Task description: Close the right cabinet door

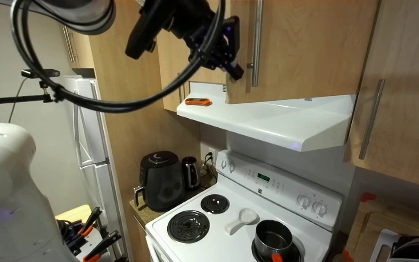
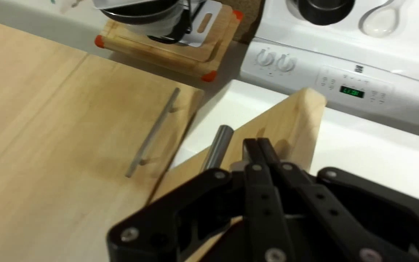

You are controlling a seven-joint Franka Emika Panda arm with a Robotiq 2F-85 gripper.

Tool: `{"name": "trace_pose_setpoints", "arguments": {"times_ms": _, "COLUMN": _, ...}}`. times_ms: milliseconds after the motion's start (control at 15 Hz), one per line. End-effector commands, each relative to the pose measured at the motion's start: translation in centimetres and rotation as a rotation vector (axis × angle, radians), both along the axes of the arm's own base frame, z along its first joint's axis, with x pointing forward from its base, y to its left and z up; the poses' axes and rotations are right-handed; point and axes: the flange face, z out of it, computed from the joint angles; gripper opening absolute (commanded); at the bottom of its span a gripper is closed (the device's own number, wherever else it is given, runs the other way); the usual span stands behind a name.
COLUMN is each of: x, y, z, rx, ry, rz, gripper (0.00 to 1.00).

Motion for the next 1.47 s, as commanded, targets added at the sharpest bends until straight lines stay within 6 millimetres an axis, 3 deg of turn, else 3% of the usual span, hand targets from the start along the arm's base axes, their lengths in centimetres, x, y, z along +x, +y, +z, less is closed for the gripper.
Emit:
{"name": "trace_pose_setpoints", "arguments": {"times_ms": 0, "x": 2.4, "y": 4.4, "z": -2.1, "rx": 0.035, "ry": 0.058, "rz": 0.183, "gripper": 0.03}}
{"name": "trace_pose_setpoints", "arguments": {"times_ms": 333, "x": 3.4, "y": 8.9, "z": -4.7, "rx": 0.047, "ry": 0.177, "rz": 0.42, "gripper": 0.04}}
{"name": "trace_pose_setpoints", "arguments": {"times_ms": 400, "x": 3.2, "y": 9.3, "z": -5.2, "rx": 0.05, "ry": 0.209, "rz": 0.464, "gripper": 0.08}}
{"name": "trace_pose_setpoints", "arguments": {"times_ms": 467, "x": 3.0, "y": 9.3, "z": -5.7, "rx": 0.056, "ry": 0.242, "rz": 0.508, "gripper": 0.29}}
{"name": "trace_pose_setpoints", "arguments": {"times_ms": 533, "x": 2.8, "y": 9.2, "z": -6.3, "rx": 0.06, "ry": 0.275, "rz": 0.551, "gripper": 0.34}}
{"name": "trace_pose_setpoints", "arguments": {"times_ms": 733, "x": 2.0, "y": 7.5, "z": -8.5, "rx": 0.069, "ry": 0.417, "rz": 0.648, "gripper": 0.52}}
{"name": "trace_pose_setpoints", "arguments": {"times_ms": 1200, "x": -1.2, "y": 0.8, "z": -13.3, "rx": 0.108, "ry": 0.671, "rz": 0.604, "gripper": 0.98}}
{"name": "trace_pose_setpoints", "arguments": {"times_ms": 1400, "x": -2.2, "y": -0.9, "z": -14.4, "rx": 0.103, "ry": 0.732, "rz": 0.574, "gripper": 1.0}}
